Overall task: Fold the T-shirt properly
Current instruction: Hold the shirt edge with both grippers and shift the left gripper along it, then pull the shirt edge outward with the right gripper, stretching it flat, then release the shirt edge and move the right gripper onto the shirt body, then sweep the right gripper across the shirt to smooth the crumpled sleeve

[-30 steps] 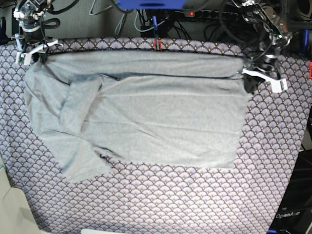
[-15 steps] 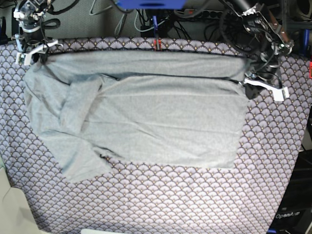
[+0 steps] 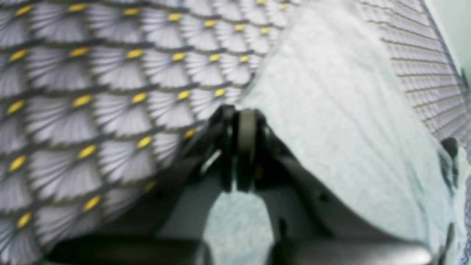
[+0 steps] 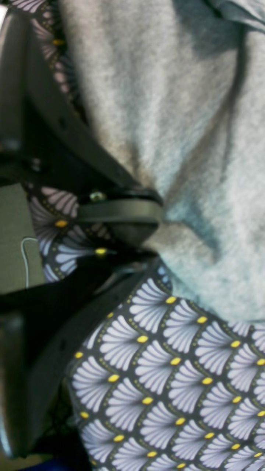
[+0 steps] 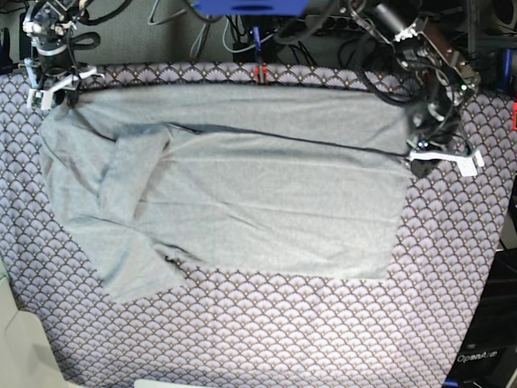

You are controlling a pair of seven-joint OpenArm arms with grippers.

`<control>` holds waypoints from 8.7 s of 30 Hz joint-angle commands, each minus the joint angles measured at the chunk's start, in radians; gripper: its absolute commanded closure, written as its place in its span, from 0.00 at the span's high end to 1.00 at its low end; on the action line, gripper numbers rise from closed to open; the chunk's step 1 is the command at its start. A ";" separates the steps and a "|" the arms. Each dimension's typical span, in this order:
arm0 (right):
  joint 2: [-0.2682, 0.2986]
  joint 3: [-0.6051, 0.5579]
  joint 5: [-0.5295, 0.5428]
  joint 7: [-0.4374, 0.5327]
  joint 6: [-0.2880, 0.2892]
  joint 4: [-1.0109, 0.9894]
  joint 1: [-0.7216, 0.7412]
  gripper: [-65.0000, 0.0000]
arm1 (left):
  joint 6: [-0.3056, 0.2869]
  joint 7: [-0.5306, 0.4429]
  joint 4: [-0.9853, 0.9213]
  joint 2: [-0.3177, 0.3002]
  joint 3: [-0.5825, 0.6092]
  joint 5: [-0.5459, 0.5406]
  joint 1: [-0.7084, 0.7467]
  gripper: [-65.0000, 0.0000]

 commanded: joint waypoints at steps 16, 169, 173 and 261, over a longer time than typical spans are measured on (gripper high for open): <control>-0.006 0.002 -0.110 -0.123 -0.011 -0.023 -0.003 0.24 | -0.018 -0.024 0.023 -0.007 0.003 -0.089 0.011 0.55; 0.023 -0.340 0.041 -0.059 -0.011 0.105 -0.167 0.00 | -0.020 -0.024 0.031 -0.167 0.047 -0.255 0.221 0.36; 0.042 -0.346 0.041 -0.059 -0.011 0.088 -0.160 0.00 | -0.020 -0.024 0.031 -0.167 0.047 -0.255 0.227 0.36; -0.007 -0.638 -0.357 0.010 -0.011 0.264 0.144 0.00 | -0.020 -0.026 0.196 -0.163 0.021 -0.256 0.403 0.36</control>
